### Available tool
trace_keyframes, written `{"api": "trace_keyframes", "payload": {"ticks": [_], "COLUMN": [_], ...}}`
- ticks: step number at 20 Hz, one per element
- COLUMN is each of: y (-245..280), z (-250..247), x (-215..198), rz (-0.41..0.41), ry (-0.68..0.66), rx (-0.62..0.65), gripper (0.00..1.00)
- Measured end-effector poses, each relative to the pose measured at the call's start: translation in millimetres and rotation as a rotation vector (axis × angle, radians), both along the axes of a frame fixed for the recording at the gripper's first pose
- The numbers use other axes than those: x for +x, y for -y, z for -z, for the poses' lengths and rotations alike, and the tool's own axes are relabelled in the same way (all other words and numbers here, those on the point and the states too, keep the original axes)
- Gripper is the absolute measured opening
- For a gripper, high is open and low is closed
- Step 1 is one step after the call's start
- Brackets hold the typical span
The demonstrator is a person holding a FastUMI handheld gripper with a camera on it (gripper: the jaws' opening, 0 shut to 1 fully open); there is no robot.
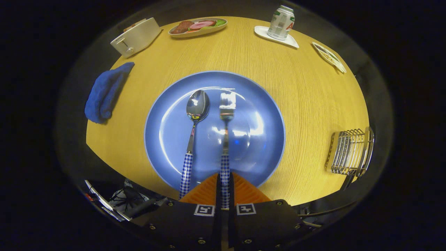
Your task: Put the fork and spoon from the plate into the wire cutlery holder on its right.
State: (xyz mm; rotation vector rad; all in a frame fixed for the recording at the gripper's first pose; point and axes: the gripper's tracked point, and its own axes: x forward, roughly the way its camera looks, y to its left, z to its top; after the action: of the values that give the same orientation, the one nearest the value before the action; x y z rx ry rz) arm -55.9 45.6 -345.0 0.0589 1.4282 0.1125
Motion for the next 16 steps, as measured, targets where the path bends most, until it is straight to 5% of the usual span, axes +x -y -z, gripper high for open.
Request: {"api": "trace_keyframes", "payload": {"ticks": [9,16], "y": [44.8,115.9], "z": [-37.0,-104.2], "x": [-2.9,-56.0], "rz": [-0.095,-0.18], "ry": [-0.012,-0.109], "rx": [0.016,-0.001], "gripper": [0.09,0.09]}}
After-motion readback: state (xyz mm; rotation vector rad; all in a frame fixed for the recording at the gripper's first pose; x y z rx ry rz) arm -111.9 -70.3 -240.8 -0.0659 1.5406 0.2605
